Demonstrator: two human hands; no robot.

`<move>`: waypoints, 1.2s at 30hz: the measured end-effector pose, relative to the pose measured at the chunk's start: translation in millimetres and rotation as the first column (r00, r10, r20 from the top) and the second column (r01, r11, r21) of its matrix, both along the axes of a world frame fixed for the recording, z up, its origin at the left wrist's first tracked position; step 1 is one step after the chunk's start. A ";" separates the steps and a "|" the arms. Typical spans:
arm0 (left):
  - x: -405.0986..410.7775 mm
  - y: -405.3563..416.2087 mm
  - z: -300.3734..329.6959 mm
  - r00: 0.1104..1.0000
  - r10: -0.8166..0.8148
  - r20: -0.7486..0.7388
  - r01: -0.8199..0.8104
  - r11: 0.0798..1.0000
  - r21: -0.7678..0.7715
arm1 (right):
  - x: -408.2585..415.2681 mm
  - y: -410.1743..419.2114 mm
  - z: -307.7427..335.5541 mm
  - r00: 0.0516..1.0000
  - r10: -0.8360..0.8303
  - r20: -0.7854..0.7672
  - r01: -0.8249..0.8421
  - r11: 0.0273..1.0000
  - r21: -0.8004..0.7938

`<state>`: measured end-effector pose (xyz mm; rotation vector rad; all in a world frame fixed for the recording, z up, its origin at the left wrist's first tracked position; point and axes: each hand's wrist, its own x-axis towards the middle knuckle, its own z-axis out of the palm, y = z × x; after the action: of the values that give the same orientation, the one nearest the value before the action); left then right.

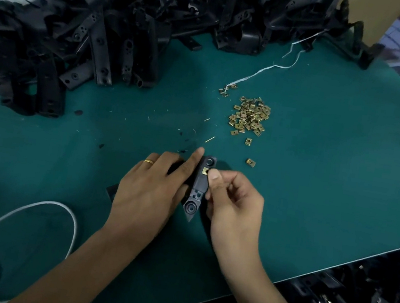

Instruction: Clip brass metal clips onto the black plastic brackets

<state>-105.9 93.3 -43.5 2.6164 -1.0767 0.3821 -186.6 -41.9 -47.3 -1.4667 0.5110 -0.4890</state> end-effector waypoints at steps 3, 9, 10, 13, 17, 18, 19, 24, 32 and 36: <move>-0.3 -0.3 1.4 1.000 0.024 -0.014 -0.024 1.000 -0.020 | -5.7 -12.8 -2.0 0.982 0.186 0.016 -0.185 0.981 -0.065; -1.6 -6.8 3.6 0.993 -0.078 -0.092 0.077 0.997 -0.009 | -0.8 -87.8 3.6 0.986 -0.144 -0.088 0.039 0.702 -0.711; -1.1 -6.2 4.3 0.991 -0.068 -0.119 0.065 0.998 -0.024 | 4.1 -94.4 5.2 0.974 -0.183 -0.134 0.031 0.691 -0.723; -2.1 -5.5 5.1 0.984 -0.055 -0.171 0.045 0.997 -0.060 | 13.3 -96.8 2.9 0.961 -0.173 -0.216 -0.044 0.675 -0.736; -0.9 -5.5 6.9 0.982 -0.029 -0.184 0.017 0.998 -0.068 | 7.3 -89.3 0.0 0.973 -0.117 -0.200 -0.092 0.596 -0.798; -0.6 -5.9 7.5 0.983 -0.023 -0.183 0.011 0.998 -0.066 | 4.8 -88.7 -1.2 0.977 -0.092 -0.192 -0.099 0.605 -0.790; -0.6 -6.3 7.8 0.983 -0.019 -0.181 0.008 0.998 -0.063 | 2.2 -87.7 -2.6 0.983 -0.072 -0.170 -0.083 0.646 -0.758; 1.0 -4.6 6.2 0.994 -0.016 -0.109 0.011 0.999 -0.049 | -8.8 -65.3 -0.8 0.995 0.004 0.102 0.013 0.986 -0.168; 1.8 -1.4 -1.8 0.996 0.078 0.040 -0.075 0.994 -0.085 | -14.5 -15.3 -2.8 0.989 0.028 0.147 -0.081 0.924 0.373; 2.8 -1.9 -1.8 0.995 0.100 0.024 -0.098 0.992 -0.086 | -13.9 -7.6 -3.3 0.981 0.125 0.149 -0.176 0.900 0.400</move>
<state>-103.1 91.3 -45.3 2.6025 -0.9210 0.4778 -200.5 -49.5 -50.6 -1.0526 0.3726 -0.3191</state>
